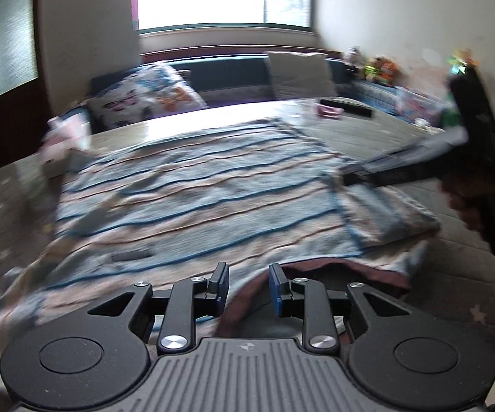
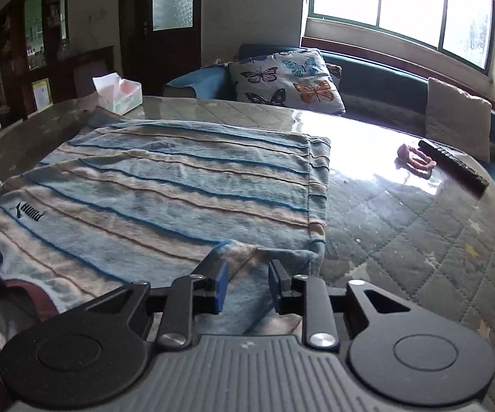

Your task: Fold clothes

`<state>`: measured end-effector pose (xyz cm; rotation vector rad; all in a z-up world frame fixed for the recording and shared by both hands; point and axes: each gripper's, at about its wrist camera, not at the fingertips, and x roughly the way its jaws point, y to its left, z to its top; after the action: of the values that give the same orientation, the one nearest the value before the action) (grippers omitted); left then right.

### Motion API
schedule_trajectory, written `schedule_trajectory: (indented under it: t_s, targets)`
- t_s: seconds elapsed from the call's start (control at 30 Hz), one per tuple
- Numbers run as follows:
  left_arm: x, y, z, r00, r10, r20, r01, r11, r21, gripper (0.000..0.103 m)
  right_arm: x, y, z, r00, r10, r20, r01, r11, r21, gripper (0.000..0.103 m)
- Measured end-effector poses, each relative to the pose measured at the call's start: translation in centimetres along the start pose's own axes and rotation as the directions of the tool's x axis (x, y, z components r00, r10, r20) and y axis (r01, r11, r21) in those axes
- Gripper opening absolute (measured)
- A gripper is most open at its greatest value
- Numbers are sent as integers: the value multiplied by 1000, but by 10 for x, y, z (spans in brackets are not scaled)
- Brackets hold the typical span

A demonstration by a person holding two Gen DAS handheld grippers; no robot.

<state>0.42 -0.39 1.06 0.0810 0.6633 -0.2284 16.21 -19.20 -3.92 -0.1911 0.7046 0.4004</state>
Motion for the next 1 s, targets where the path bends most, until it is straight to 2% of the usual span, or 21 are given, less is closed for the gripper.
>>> schedule_trajectory:
  t_s: [0.17,0.2,0.33,0.5,0.67,0.83,0.87,1.0]
  targets:
    - [-19,37,-13,994,112,-7,-113,989,-97,28,-15,14,-14,1000,8,-1,-8,1000,-18,37]
    - [-23,45,-16,991,136,-11,-137,984,-117,28,-20,16,-18,1000,10,4,-10,1000,-24,43]
    - [-37,75,-29,973,229,-32,-231,954,-192,28,-34,27,-32,1000,14,-2,-14,998,-58,48]
    - [-52,109,-45,937,344,-68,-348,892,-288,28,-40,32,-36,1000,14,-7,-15,998,-66,52]
    - [-60,137,-55,882,457,-111,-464,809,-359,28,-43,40,-25,999,33,16,-32,996,-78,53]
    - [-60,158,-63,843,506,-182,-532,735,-420,28,-42,56,-21,997,68,23,-65,992,-108,59]
    - [-60,161,-65,841,507,-190,-535,724,-434,29,-41,58,-20,997,73,21,-70,991,-113,59]
    - [-59,166,-69,848,498,-180,-519,716,-467,27,-36,68,-18,996,85,8,-83,987,-135,60]
